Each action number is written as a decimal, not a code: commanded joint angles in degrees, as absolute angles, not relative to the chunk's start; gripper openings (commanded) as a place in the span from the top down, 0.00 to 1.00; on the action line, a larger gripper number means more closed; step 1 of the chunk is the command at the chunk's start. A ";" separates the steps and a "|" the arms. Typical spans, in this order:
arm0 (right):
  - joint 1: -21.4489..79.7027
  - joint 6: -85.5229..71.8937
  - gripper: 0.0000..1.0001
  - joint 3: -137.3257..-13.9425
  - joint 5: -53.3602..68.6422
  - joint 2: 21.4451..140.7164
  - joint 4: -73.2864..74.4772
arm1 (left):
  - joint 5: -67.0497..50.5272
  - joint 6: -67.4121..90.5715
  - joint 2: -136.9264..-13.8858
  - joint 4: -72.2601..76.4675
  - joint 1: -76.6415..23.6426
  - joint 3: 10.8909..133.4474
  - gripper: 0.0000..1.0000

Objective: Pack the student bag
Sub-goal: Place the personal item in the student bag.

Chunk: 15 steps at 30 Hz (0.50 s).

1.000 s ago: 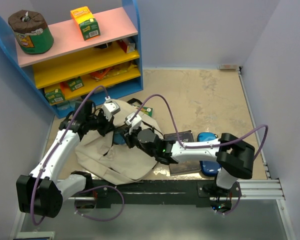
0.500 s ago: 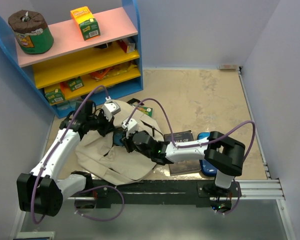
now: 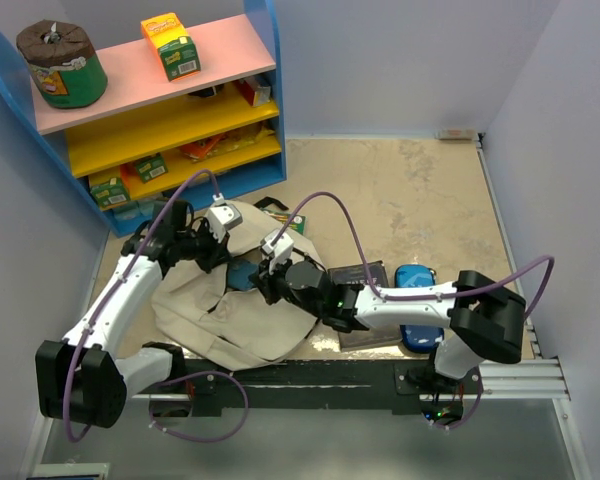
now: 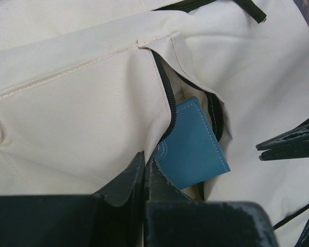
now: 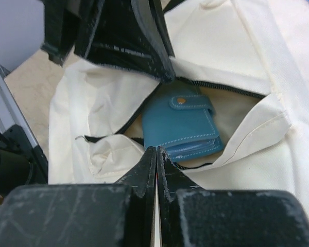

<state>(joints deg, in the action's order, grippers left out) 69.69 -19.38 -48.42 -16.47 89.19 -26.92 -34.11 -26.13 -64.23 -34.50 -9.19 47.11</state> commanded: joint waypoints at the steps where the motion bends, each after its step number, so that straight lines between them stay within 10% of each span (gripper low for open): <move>1: 69.52 -20.92 1.00 -47.46 -14.15 91.13 -28.74 | -36.65 -26.10 -64.16 -33.31 -9.58 48.34 1.00; 15: 69.43 -19.78 1.00 -51.15 -12.30 99.04 -30.06 | -38.84 -25.66 -64.69 -34.01 -9.67 49.22 1.00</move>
<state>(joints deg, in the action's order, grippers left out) 69.69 -19.97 -47.75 -13.08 95.46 -27.83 -34.48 -26.11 -64.64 -34.44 -9.19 47.13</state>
